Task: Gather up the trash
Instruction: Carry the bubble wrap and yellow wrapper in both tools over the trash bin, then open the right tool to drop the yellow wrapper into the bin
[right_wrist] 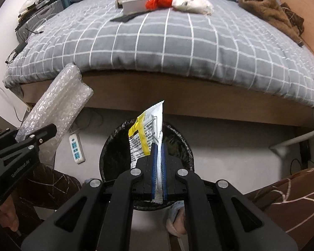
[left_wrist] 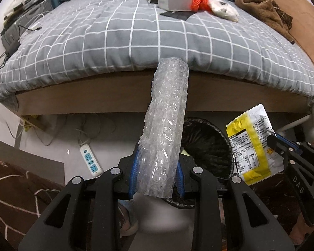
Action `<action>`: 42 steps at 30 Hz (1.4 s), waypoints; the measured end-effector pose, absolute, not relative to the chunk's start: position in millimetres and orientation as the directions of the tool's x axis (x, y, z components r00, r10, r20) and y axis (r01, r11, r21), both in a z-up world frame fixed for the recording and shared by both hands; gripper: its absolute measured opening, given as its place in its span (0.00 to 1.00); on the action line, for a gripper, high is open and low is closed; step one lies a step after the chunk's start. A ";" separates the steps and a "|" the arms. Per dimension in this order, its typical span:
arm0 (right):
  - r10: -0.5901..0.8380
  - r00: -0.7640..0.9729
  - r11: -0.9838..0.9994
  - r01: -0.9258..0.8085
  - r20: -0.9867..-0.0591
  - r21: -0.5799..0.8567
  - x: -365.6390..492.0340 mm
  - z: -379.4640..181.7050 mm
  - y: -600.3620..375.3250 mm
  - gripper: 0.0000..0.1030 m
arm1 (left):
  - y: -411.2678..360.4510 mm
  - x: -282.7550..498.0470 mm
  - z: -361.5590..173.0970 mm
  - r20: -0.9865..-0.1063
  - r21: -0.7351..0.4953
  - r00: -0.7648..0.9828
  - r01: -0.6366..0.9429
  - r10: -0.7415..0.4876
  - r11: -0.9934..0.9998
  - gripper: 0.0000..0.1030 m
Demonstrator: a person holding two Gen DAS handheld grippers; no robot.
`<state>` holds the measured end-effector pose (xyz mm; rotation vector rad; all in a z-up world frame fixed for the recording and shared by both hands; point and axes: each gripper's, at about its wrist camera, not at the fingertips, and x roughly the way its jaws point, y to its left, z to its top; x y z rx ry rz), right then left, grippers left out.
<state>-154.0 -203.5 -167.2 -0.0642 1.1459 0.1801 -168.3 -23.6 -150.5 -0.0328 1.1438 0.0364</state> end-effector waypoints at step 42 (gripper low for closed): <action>0.056 0.350 0.990 -0.140 -0.935 0.007 -128.0 -213.5 -206.2 0.78 | -18.6 -147.8 -210.0 -0.949 0.011 0.313 -0.083 0.037 0.997 0.27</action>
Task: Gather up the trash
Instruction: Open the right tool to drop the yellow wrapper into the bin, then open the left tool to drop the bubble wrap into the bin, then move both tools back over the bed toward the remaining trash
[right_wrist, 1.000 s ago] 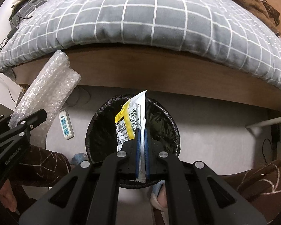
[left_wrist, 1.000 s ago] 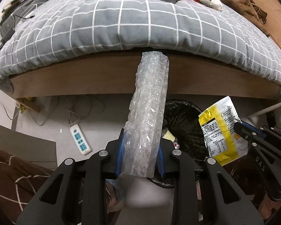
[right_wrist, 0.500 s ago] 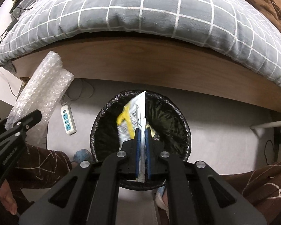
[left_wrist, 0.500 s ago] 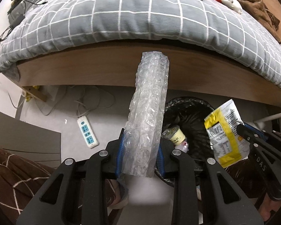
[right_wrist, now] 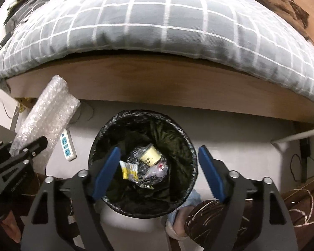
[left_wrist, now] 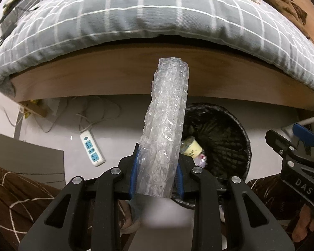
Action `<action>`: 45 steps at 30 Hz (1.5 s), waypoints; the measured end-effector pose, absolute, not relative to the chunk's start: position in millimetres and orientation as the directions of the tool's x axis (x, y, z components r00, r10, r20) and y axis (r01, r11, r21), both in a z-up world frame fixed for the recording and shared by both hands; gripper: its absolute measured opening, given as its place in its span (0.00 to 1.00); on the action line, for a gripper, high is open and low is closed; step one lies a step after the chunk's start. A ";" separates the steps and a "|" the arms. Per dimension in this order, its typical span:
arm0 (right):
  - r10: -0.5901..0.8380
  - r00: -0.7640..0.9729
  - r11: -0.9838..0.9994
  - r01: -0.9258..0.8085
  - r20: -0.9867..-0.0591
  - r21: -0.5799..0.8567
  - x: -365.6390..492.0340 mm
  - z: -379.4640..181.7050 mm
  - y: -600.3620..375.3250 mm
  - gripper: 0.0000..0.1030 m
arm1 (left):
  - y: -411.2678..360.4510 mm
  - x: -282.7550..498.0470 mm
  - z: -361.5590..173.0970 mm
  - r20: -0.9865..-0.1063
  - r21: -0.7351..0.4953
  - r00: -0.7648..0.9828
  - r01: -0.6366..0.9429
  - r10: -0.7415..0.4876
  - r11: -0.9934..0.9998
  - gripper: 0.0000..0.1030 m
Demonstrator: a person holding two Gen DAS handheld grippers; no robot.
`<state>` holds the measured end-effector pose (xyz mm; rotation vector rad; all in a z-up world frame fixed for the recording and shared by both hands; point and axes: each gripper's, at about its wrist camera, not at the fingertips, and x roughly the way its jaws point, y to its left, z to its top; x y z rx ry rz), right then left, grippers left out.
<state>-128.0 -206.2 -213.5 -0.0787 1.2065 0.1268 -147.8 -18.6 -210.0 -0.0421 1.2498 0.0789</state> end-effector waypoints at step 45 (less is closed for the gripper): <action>-0.047 0.649 0.997 -0.016 -0.759 -0.076 -115.2 -116.4 -266.7 0.93 | -76.3 -105.9 -128.4 -0.834 0.040 0.551 0.015 0.025 0.999 0.94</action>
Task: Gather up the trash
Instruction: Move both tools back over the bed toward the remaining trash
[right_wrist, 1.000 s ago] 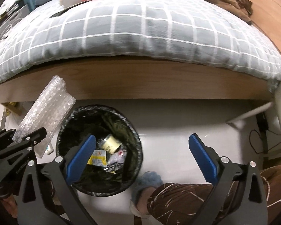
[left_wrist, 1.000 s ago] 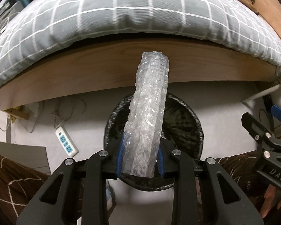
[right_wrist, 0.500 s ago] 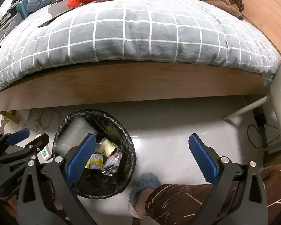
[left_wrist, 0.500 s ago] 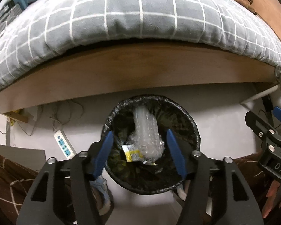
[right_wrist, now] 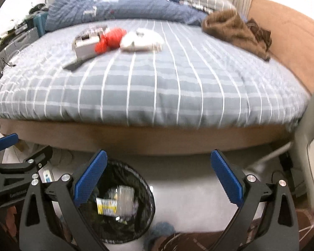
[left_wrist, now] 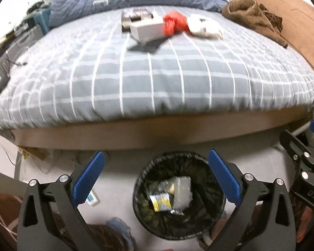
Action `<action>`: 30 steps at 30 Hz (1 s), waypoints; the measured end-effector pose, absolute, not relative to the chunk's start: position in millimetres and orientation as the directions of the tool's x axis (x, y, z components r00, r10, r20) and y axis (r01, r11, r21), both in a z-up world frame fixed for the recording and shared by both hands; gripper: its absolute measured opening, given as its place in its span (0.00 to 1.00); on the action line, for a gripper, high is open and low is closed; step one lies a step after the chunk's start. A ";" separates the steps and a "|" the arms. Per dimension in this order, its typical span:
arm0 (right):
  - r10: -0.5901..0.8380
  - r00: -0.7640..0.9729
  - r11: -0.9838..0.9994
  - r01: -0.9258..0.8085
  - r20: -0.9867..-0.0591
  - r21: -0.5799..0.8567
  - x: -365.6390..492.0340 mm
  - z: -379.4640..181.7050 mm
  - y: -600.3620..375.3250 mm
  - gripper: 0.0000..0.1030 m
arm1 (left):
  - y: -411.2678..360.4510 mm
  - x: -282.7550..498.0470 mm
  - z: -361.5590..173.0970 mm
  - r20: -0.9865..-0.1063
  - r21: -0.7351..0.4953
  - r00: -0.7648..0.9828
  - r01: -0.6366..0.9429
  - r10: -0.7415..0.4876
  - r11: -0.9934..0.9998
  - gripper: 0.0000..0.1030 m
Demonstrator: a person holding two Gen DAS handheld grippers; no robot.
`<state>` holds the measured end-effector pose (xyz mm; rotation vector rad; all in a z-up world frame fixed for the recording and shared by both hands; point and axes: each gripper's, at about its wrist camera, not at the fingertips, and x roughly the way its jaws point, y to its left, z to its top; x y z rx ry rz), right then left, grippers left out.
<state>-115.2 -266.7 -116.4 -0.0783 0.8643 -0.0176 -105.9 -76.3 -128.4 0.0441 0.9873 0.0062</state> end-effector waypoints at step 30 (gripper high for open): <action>0.036 0.732 0.997 -0.073 -0.680 -0.026 39.1 -80.1 -229.9 0.93 | -27.3 42.6 -73.2 -0.760 -0.006 0.650 -0.037 0.020 0.999 0.94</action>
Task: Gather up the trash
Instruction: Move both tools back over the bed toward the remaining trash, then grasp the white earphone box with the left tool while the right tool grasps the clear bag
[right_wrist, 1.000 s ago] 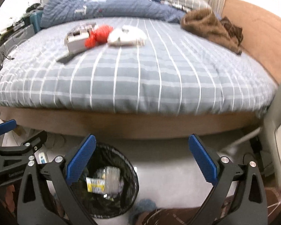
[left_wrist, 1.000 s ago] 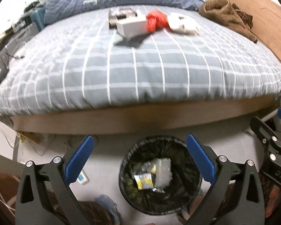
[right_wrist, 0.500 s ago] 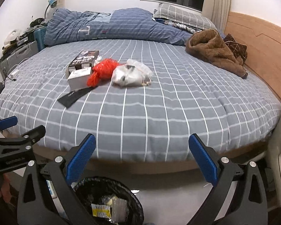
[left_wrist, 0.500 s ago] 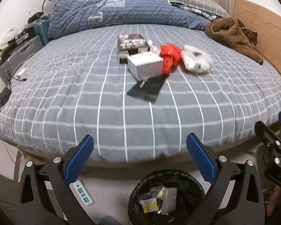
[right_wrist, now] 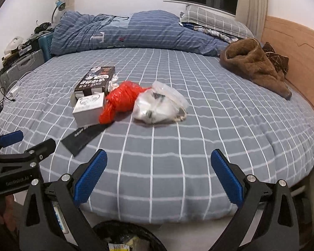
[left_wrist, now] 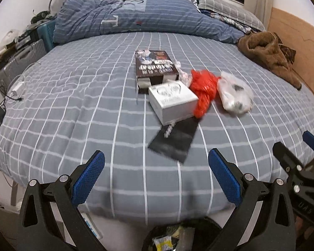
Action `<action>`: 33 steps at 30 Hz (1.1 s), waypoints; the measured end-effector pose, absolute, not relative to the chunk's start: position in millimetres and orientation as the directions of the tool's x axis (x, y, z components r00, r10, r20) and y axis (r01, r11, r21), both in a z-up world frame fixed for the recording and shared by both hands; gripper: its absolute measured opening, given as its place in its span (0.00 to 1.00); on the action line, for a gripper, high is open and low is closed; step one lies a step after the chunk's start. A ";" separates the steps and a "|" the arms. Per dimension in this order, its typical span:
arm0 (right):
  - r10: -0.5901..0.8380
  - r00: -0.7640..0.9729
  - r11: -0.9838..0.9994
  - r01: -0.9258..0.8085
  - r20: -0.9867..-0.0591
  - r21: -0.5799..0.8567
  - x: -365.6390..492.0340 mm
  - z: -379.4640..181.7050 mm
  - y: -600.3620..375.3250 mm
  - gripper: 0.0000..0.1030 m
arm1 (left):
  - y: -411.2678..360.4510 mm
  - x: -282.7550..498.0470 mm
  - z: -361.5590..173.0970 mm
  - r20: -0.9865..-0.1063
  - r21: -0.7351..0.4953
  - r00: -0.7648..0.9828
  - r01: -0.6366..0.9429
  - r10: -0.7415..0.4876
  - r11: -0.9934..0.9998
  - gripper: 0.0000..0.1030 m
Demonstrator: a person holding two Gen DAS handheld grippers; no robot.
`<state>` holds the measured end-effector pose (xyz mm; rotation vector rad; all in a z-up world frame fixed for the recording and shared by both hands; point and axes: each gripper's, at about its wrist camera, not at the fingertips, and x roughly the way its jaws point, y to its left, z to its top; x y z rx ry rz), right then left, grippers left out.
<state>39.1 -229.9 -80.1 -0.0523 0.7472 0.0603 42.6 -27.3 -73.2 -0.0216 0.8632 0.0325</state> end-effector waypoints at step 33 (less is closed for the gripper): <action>0.027 0.638 0.999 -0.040 -0.769 0.001 204.4 -132.3 -251.5 0.84 | -43.1 177.2 -109.6 -0.813 -0.066 0.582 -0.068 -0.014 0.995 0.95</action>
